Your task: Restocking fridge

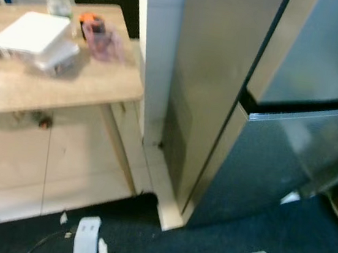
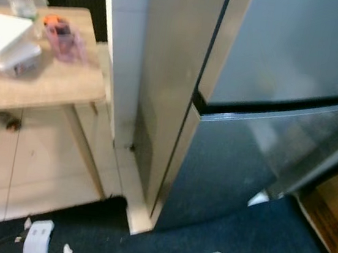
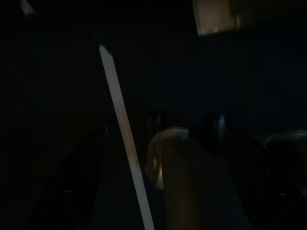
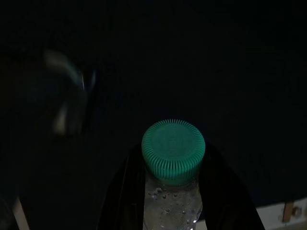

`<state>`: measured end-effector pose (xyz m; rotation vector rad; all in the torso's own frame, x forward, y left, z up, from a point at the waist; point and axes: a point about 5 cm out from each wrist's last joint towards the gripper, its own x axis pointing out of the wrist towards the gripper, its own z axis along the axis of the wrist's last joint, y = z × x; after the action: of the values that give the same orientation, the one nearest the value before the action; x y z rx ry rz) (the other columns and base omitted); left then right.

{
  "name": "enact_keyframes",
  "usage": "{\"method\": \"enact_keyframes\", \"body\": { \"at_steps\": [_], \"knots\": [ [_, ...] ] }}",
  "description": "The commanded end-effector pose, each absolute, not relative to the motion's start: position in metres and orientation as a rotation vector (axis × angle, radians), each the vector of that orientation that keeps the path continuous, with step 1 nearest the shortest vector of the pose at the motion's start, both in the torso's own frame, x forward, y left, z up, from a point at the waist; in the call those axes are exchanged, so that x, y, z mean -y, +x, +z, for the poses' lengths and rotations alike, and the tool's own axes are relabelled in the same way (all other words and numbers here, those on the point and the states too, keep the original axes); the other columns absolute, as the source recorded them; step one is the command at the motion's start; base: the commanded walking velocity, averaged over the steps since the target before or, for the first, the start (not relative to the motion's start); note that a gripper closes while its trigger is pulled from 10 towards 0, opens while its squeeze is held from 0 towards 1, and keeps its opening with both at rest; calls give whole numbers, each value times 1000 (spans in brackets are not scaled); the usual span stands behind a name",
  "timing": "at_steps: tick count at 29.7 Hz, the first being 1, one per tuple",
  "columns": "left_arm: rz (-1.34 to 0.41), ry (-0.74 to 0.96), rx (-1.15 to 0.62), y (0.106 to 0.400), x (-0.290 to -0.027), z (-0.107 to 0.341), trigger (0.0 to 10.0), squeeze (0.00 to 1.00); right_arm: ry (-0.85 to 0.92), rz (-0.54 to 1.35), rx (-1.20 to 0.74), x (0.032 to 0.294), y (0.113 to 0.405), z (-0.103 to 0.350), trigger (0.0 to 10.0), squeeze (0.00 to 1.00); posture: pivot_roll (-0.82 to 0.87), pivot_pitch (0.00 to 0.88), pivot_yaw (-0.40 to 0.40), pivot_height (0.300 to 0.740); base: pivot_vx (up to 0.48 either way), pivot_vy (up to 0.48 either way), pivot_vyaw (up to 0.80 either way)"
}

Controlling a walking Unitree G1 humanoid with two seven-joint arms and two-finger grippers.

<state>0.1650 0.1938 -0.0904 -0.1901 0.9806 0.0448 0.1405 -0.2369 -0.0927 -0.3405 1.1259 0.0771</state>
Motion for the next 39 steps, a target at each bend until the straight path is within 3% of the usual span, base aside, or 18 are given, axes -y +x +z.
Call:
{"method": "enact_keyframes", "body": {
  "at_steps": [1,5,20,30,39],
  "knots": [
    [43,-186,-1000,160,-192,-93,10000,0,-350,62,-1156,244,133,-94,10000,0,-14,33,-12,740,0,0,0],
    [16,-165,-1001,161,-192,-92,10000,0,-353,66,-1155,243,133,-94,10000,0,-13,32,-12,740,0,0,0],
    [-11,-207,-1013,159,-186,-94,10000,0,-355,71,-1155,242,133,-94,10000,0,-14,35,-11,740,0,-395,0],
    [-20,-232,-1004,159,-183,-94,10000,0,-354,73,-1154,242,133,-94,10000,0,-15,35,-9,740,0,0,0],
    [-7,-384,-825,190,-188,-77,10000,0,-353,74,-1155,243,133,-94,10000,0,-18,39,-11,740,0,0,0]
  ]
}}
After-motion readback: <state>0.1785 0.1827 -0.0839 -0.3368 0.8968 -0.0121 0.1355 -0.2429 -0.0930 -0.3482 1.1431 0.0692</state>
